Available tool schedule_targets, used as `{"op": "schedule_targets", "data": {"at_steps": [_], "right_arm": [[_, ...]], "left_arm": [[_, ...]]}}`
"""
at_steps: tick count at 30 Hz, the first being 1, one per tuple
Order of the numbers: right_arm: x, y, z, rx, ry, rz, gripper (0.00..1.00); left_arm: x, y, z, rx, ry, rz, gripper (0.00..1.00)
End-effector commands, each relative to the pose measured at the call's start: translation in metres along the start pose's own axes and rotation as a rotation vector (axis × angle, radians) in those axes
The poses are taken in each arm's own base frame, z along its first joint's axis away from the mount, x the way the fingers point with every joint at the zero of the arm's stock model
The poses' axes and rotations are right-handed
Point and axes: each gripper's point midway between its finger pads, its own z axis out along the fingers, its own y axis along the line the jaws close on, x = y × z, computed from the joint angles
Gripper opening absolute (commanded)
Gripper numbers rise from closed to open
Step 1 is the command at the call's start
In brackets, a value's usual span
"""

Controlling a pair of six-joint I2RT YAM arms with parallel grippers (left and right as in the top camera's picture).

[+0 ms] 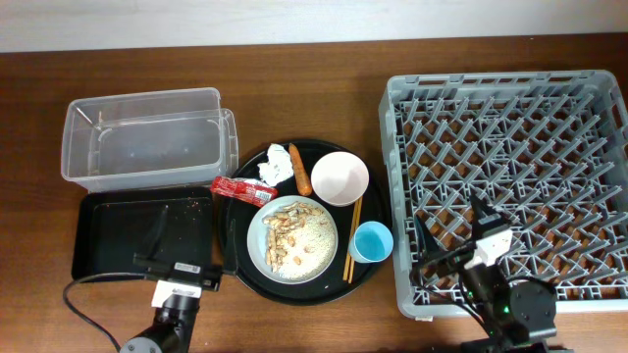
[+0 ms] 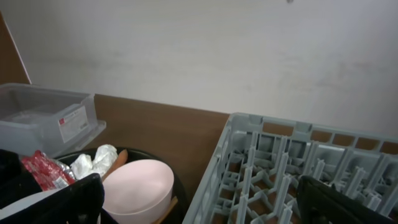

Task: Sort waste into correct bins and load items into the dishwasher rack

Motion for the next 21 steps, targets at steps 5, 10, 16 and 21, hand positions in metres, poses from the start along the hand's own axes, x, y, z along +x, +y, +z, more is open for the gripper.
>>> {"op": "schedule_targets", "data": {"at_steps": [5, 10, 16, 21], "right_arm": [[-0.046, 0.000, 0.007, -0.010, 0.009, 0.003, 0.98], [-0.044, 0.000, 0.015, -0.022, 0.120, 0.029, 0.98], [-0.034, -0.003, 0.027, -0.023, 0.332, 0.079, 0.98], [-0.037, -0.005, 0.039, -0.023, 0.501, 0.119, 0.98]], "left_arm": [[-0.026, 0.003, 0.000, -0.004, -0.080, 0.018, 0.99], [-0.024, 0.003, 0.001, 0.004, -0.042, 0.015, 0.99], [-0.022, 0.006, 0.012, 0.027, 0.141, 0.001, 0.99], [-0.030, 0.014, 0.037, 0.039, 0.318, -0.007, 0.99]]}}
